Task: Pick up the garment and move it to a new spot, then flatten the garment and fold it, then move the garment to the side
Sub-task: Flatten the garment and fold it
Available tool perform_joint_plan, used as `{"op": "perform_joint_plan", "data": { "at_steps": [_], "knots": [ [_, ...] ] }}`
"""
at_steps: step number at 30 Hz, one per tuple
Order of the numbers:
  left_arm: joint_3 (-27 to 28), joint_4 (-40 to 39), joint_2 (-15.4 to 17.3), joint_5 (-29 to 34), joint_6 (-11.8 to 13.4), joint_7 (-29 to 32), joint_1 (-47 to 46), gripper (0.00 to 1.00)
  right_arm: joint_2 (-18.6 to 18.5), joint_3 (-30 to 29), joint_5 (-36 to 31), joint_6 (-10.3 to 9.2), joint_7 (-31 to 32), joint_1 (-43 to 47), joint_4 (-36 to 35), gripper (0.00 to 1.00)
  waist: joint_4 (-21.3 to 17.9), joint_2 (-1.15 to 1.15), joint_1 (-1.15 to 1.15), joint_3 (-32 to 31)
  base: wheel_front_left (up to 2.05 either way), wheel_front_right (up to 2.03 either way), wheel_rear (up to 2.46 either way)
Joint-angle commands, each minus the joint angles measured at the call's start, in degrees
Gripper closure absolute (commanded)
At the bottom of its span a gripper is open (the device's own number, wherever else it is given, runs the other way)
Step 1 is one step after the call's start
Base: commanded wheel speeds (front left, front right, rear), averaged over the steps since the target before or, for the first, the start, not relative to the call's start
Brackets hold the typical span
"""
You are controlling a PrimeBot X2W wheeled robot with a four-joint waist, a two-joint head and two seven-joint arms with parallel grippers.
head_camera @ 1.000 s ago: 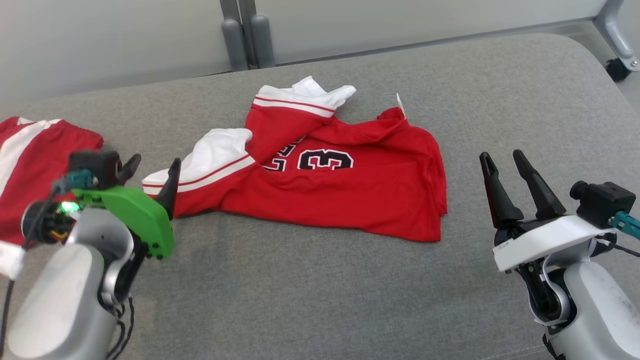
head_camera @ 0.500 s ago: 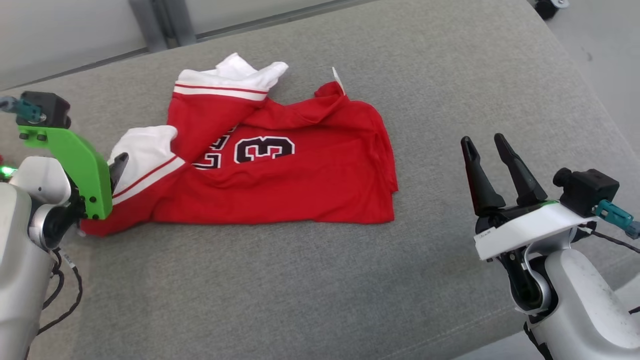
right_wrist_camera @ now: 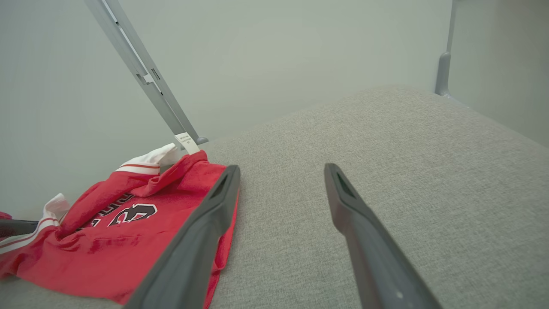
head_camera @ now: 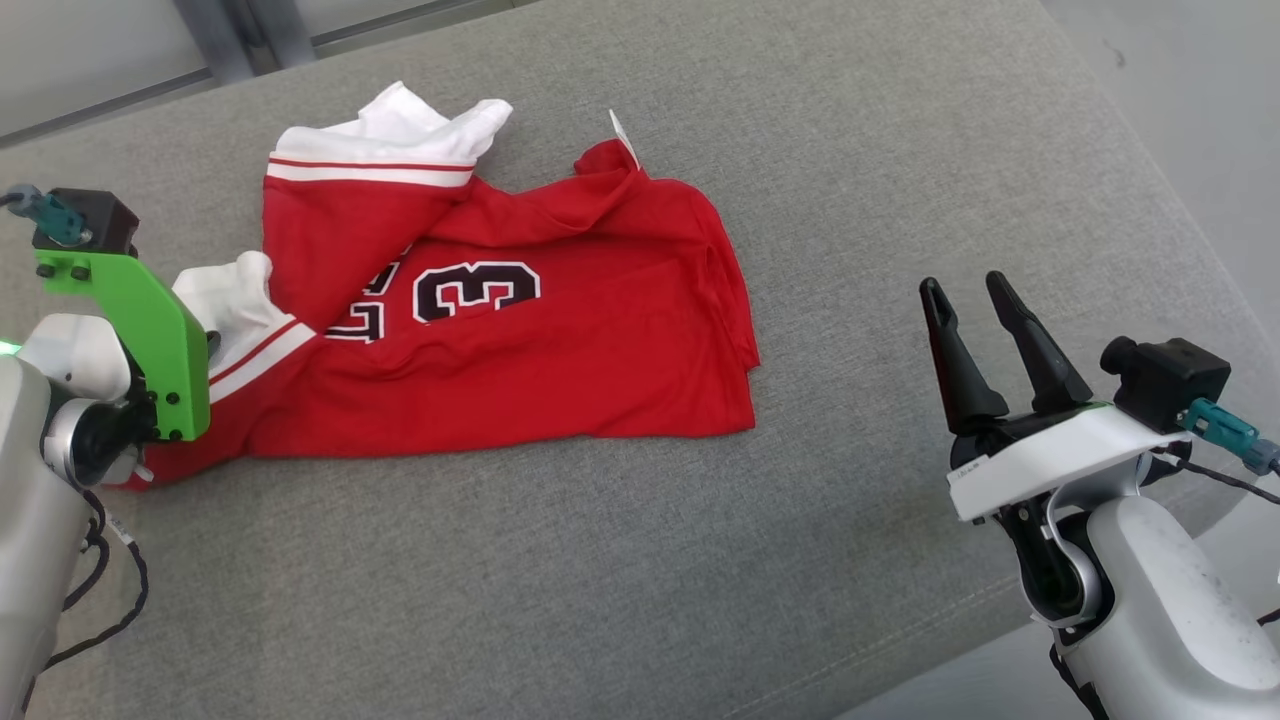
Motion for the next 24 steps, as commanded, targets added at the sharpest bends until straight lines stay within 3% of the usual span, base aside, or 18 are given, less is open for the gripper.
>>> {"op": "perform_joint_plan", "data": {
  "at_steps": [1, 15, 21, 24],
  "knots": [
    [-1.0, -0.3, 0.4, -0.8, -0.1, 0.1, -0.4, 1.00, 0.0, 0.1, -0.3, -0.04, -0.2, 0.2, 0.3, 0.00, 1.1, -0.01, 0.00, -1.0, 0.00, 0.00, 0.00],
    [-9.6, -9.8, 2.7, -6.9, -0.1, -7.4, 1.5, 1.00, -0.9, -1.7, -1.5, -0.04, 1.2, 4.4, 0.4, 0.00, 10.4, -0.01, 0.00, -9.1, 0.00, 0.00, 0.00],
    [-10.9, -18.4, 7.0, -10.4, -0.1, -7.5, 7.2, 1.00, -0.9, -3.6, -2.2, -0.04, 2.5, 7.1, -0.6, 0.00, 15.4, -0.01, 0.00, -11.8, 0.00, 0.00, 0.00],
    [-10.3, -23.2, 8.5, -12.3, 1.3, -8.2, 11.5, 1.00, -0.9, -4.7, -2.8, -0.04, 3.2, 8.1, -1.5, 0.00, 17.2, -0.01, 0.00, -12.5, 0.00, 0.00, 0.00]
  ]
}}
